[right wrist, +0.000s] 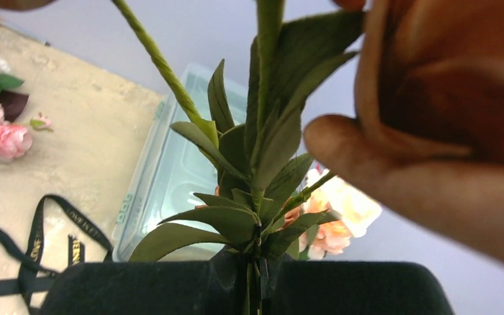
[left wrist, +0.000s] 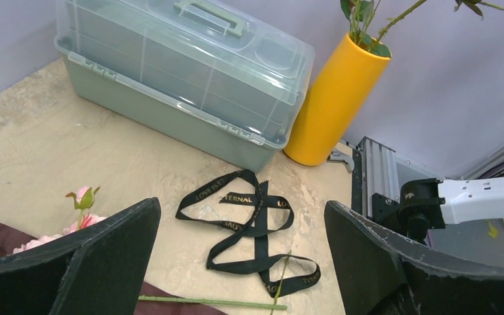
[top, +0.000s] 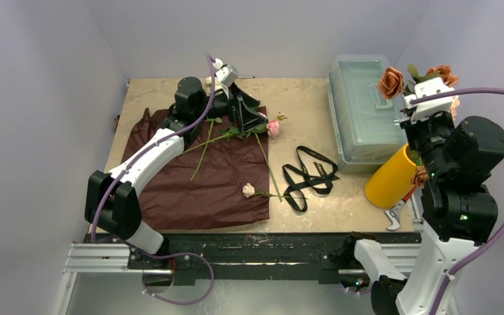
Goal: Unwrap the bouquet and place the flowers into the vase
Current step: Insert the fake flower into the vase.
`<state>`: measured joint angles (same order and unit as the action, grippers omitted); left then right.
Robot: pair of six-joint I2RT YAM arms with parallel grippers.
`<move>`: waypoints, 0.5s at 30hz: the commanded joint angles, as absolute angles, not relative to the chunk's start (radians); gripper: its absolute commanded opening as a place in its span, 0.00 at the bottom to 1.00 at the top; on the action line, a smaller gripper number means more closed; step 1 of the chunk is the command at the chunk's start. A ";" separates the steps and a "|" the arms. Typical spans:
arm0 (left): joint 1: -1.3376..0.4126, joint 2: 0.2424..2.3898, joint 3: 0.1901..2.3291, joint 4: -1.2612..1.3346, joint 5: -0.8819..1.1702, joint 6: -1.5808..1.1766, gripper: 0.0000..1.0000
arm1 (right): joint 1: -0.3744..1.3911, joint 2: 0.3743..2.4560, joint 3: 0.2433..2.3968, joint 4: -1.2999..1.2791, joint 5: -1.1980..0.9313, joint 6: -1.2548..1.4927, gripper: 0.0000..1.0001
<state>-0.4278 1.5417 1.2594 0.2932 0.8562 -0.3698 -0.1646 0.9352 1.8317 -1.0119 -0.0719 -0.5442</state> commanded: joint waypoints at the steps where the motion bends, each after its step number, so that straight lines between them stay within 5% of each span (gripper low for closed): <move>1: -0.429 1.501 1.253 0.279 0.849 -0.328 0.96 | -0.169 0.901 1.728 -0.907 -0.107 -0.567 0.00; 15: -0.426 1.512 1.244 0.296 0.856 -0.372 0.96 | -0.169 0.861 1.439 -0.803 -0.003 -0.542 0.00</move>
<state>-0.4278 1.5417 1.2476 0.2676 0.8551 -0.3592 -0.1646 0.8581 1.4704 -0.8856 -0.0471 -0.5636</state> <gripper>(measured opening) 0.959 0.035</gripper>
